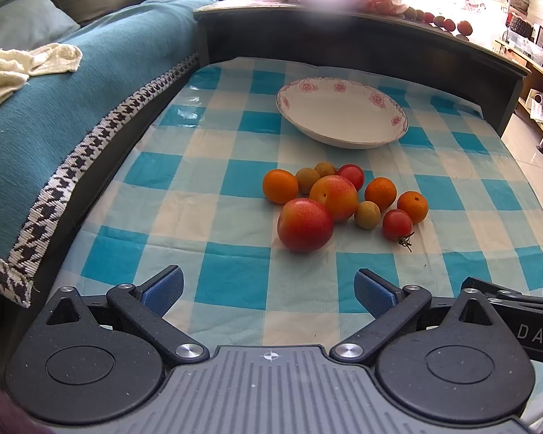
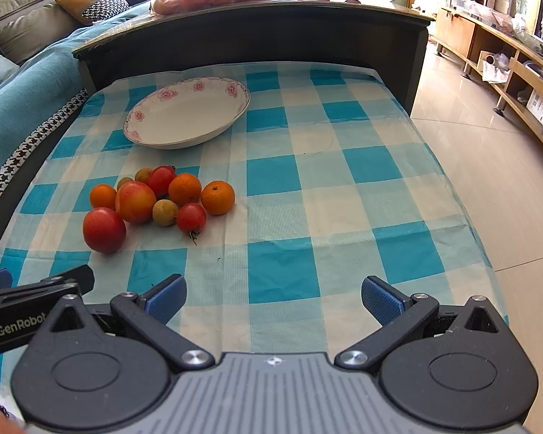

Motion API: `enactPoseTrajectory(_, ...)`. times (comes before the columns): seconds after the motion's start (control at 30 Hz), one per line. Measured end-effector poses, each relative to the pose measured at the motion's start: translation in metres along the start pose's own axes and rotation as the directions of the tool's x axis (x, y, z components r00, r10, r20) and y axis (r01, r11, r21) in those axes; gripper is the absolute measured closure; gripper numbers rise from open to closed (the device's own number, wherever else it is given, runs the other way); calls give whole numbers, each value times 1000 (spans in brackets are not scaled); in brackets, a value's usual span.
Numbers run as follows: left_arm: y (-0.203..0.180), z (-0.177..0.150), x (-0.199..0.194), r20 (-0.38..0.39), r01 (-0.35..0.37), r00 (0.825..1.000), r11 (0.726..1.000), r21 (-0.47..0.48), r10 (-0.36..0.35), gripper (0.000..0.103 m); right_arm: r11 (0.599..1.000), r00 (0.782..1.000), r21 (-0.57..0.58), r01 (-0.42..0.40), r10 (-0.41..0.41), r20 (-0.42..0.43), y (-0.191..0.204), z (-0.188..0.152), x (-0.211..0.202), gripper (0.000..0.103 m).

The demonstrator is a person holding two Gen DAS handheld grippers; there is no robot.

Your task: Organize fruits

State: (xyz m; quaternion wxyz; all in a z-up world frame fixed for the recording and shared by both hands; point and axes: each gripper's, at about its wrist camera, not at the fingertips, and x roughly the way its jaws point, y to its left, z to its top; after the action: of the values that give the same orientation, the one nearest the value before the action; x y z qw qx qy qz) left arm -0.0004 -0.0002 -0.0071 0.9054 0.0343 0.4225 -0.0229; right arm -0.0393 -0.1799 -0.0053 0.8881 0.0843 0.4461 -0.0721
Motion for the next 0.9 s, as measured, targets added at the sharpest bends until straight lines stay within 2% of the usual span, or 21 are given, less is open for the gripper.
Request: enactPoseTrajectory(0.9, 0, -2, 2, -8, -8, 1000, 1000, 2, 8, 2, 1000, 1000, 0, -1, 1, -15, 1, -2, 3, 0)
